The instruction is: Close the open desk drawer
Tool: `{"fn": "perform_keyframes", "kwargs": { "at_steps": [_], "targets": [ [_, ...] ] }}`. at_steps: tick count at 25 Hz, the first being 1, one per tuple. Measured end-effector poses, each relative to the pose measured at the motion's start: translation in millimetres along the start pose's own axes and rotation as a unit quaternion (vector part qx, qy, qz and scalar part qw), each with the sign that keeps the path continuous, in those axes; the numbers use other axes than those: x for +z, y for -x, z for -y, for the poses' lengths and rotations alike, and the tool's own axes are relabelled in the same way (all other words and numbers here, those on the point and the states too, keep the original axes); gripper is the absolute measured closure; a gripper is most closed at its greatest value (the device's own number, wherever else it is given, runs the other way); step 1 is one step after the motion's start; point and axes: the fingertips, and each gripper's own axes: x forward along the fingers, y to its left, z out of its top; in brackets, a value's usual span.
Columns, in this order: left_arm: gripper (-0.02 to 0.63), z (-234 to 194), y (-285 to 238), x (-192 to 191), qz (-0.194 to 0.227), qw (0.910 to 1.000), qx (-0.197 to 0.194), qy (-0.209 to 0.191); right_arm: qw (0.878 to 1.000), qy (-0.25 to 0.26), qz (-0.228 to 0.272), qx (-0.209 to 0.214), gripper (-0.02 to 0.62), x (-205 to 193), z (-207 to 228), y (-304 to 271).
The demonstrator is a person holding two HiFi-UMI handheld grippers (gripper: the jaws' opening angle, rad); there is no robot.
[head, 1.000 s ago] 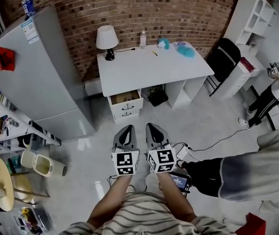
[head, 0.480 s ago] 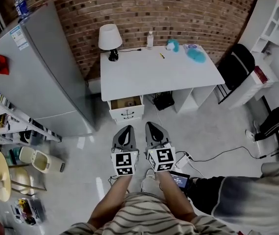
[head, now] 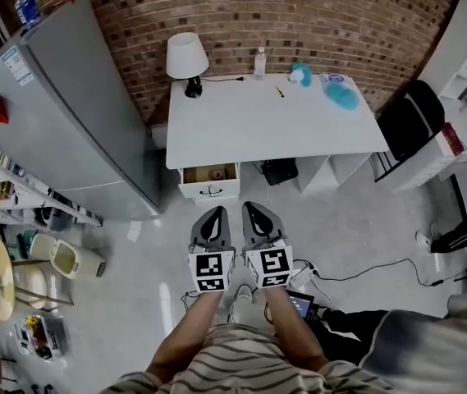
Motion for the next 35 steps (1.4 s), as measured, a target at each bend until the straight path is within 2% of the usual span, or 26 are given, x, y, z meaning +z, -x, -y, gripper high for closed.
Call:
{"fn": "perform_keyframes", "kwargs": {
  "at_steps": [5,20,35],
  "targets": [
    [0.598,-15,-18,-9,-0.005,0.9999,0.010,0.009,1.000,-0.022,-0.007,-0.010,0.584,-14,11,-24],
    [0.598,-72,-76,-58,-0.041,0.9986,0.005,0.032,0.998,-0.039,-0.032,-0.029,0.584,-68,9,-105],
    [0.598,-104,-127,-109,-0.059,0.9958,0.005,0.070,0.996,-0.057,-0.052,-0.042,0.584,-125,24,-148]
  ]
}}
